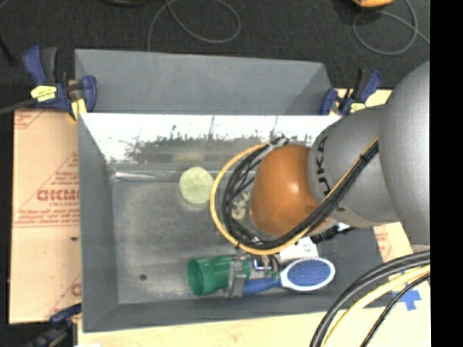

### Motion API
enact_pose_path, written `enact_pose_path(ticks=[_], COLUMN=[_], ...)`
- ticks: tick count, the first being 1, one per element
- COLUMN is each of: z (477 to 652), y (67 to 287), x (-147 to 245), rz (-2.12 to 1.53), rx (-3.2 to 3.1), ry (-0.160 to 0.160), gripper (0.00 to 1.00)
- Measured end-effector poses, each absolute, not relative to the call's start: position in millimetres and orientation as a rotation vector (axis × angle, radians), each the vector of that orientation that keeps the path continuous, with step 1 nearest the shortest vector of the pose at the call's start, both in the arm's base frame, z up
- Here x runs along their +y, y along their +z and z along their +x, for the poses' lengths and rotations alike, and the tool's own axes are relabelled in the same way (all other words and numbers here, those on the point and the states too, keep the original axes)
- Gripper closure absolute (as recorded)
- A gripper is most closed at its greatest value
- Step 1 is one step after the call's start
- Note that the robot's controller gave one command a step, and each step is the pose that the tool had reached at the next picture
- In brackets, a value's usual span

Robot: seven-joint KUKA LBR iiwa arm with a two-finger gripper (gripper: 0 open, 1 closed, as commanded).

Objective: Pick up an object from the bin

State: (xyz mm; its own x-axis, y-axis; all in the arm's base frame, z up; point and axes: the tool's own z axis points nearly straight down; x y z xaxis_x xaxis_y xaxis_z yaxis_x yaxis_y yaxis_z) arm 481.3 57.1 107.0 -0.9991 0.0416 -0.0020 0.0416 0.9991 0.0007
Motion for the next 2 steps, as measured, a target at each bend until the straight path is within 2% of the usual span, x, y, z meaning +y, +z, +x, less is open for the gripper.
enact_pose_path(ticks=[1,2], z=[489.6,479.2], y=[68.7,69.6], x=[55.5,72.1], rz=[-0.089,0.212], rx=[3.141,3.14], ry=[-0.001,0.0], gripper=[0.0,1.0])
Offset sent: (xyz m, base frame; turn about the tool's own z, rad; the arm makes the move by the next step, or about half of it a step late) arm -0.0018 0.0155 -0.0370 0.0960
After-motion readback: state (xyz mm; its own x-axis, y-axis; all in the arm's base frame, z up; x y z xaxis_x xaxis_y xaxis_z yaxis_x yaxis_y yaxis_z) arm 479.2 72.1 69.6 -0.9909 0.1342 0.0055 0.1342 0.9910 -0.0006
